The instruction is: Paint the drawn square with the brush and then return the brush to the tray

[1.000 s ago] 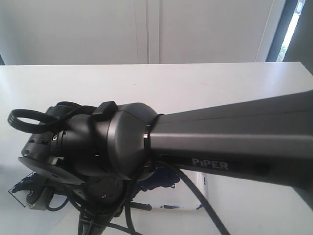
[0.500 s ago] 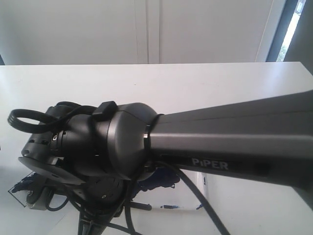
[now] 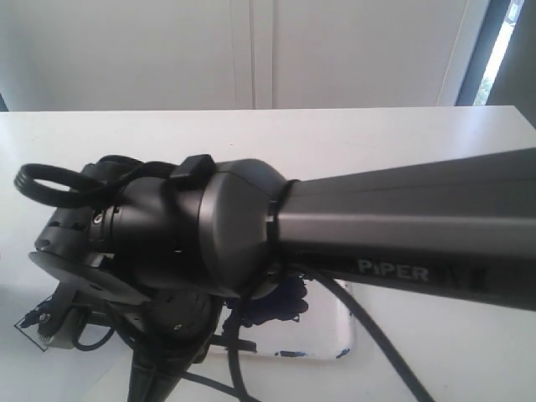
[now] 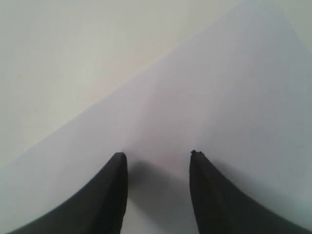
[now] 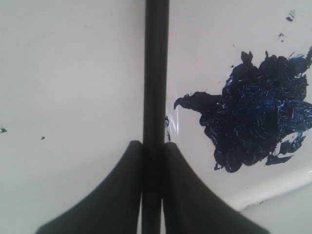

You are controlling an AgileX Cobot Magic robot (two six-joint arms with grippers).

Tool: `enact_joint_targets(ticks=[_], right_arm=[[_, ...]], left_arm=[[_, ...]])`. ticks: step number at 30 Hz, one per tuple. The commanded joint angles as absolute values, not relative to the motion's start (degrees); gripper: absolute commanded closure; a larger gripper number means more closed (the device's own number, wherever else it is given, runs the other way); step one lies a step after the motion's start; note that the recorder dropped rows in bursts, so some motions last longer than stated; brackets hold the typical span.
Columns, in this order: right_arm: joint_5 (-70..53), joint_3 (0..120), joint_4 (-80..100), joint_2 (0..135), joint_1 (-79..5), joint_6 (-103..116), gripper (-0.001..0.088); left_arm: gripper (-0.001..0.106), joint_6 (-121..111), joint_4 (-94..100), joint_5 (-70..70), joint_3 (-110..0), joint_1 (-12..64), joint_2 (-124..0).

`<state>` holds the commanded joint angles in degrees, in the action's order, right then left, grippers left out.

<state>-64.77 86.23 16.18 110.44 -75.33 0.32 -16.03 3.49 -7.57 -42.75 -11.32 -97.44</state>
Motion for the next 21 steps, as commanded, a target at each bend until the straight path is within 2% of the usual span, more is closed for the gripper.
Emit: enact_joint_targets(ticks=[21], right_arm=[[-61.4,86.2,14.4,111.7,-76.6,0.0,0.0868]], left_arm=[[0.059,-15.4,3.5,-7.4,-42.7,-11.3,-97.4]])
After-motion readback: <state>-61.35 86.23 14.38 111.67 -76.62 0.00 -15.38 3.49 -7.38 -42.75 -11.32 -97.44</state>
